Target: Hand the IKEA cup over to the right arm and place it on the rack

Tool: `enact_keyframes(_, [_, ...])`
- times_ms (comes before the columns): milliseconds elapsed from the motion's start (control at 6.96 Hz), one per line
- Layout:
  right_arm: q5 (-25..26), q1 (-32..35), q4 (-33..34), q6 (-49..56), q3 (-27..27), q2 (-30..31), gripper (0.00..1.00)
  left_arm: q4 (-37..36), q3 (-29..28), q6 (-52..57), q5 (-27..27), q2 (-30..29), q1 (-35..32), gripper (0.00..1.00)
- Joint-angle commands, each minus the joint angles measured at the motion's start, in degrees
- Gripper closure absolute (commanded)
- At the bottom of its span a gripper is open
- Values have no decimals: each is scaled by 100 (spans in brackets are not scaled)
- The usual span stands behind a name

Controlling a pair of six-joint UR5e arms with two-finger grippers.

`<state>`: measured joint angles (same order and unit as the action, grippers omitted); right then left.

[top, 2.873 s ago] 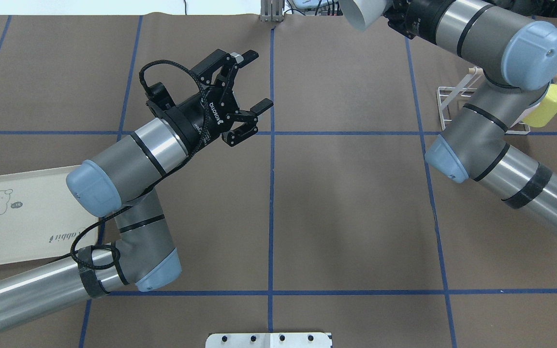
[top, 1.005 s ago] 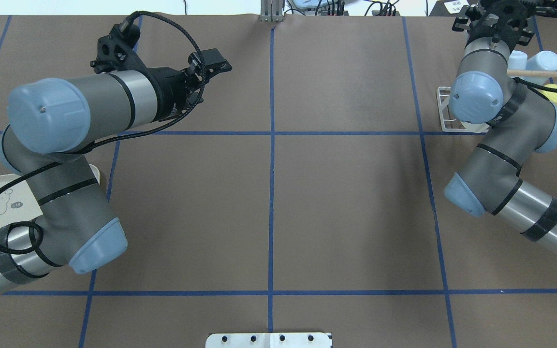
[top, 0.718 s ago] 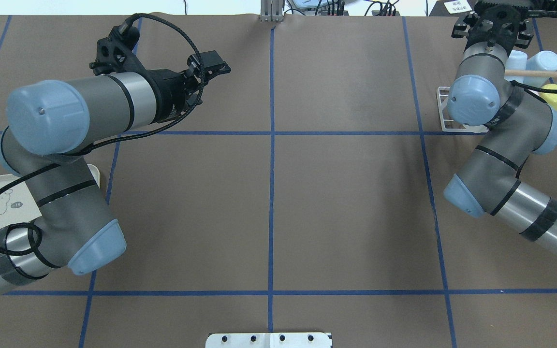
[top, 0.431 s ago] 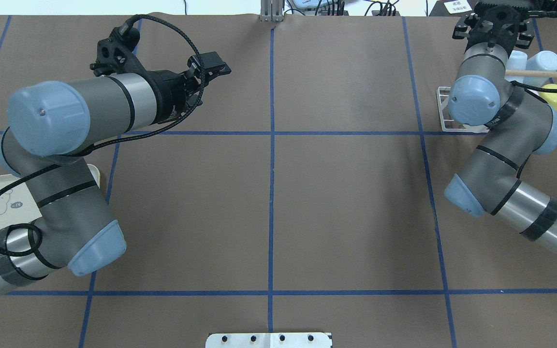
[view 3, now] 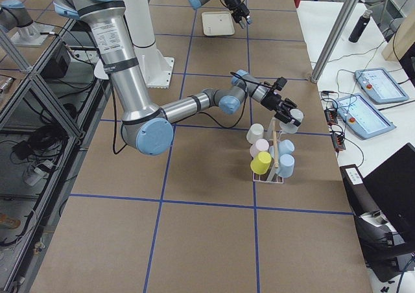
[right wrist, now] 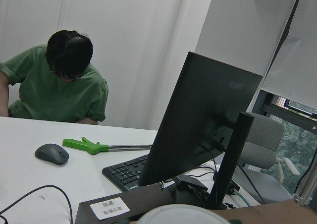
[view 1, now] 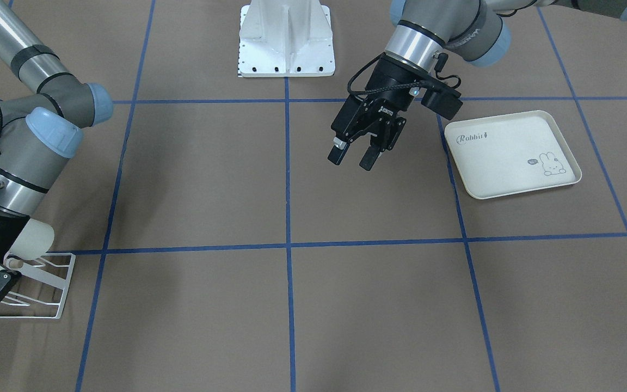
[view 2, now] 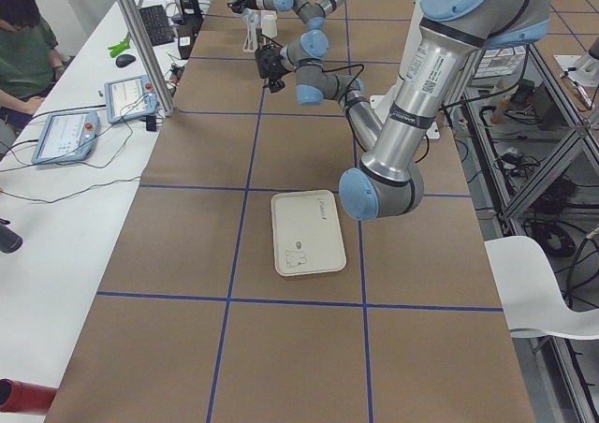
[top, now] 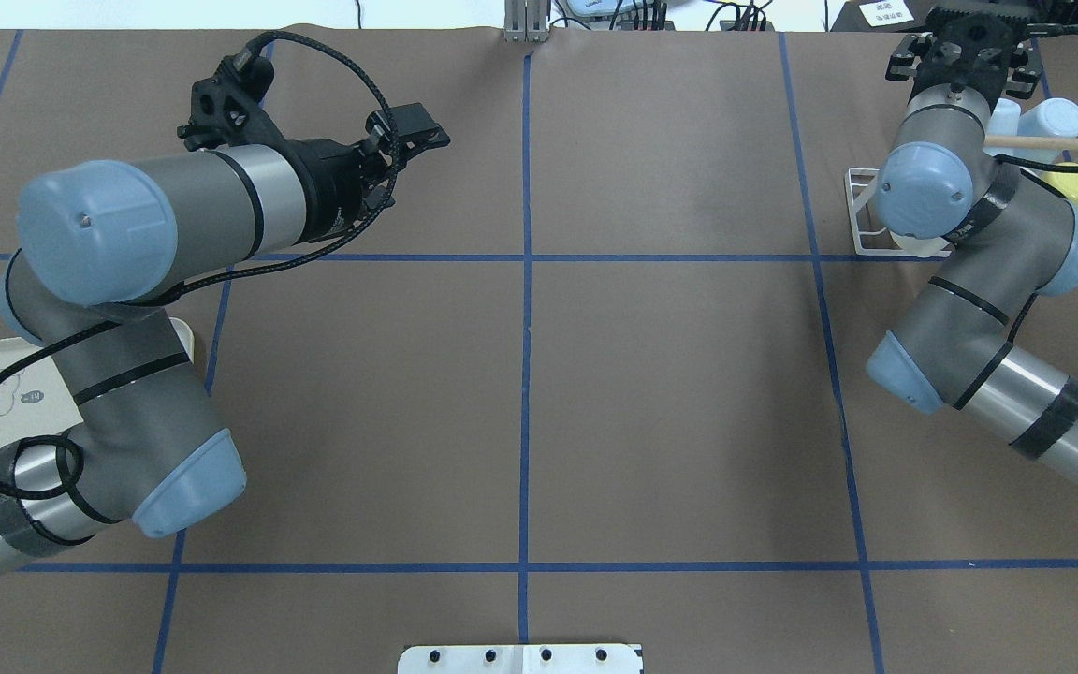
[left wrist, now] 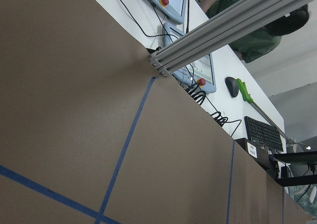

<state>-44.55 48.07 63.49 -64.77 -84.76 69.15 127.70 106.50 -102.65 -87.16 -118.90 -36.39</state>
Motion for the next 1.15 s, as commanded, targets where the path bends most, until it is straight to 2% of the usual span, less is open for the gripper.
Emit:
enact_keyframes(0, [-106, 18, -3, 0, 91, -24, 100, 0, 3, -9, 6, 8, 9, 0])
enact_keyframes(862, [-186, -149, -12, -44, 223, 11, 100, 18, 73, -9, -20, 148, 9, 0])
enact_keyframes(1005, [-186, -193, -12, -44, 223, 11, 95, 26, 73, -9, -20, 148, 9, 0])
